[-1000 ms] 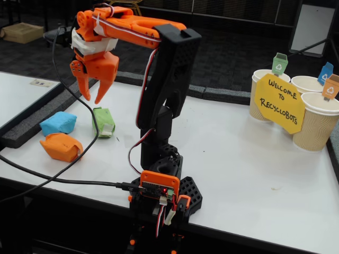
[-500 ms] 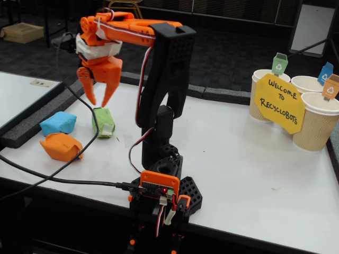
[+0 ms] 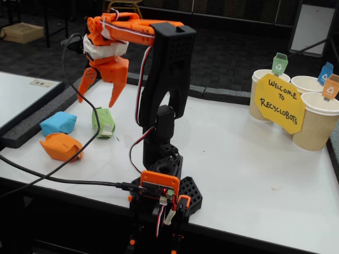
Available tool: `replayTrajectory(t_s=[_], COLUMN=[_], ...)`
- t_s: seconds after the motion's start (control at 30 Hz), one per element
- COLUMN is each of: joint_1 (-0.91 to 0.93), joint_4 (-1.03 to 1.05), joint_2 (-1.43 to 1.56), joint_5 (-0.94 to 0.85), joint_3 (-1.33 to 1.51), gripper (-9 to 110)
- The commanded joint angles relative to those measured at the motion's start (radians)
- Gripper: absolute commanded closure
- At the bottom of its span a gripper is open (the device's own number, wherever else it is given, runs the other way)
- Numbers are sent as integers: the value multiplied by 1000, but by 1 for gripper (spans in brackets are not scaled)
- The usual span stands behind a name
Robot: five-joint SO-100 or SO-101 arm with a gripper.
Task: Sort rubbish by color.
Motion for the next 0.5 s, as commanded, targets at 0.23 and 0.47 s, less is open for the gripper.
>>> replayTrajectory(t_s=[0.23, 0.47], joint_1=[17, 17], joint_4=[14, 37], joint_2=[-25, -114], joint_5=[-18, -18], joint_3=[5, -6], gripper=[75, 77])
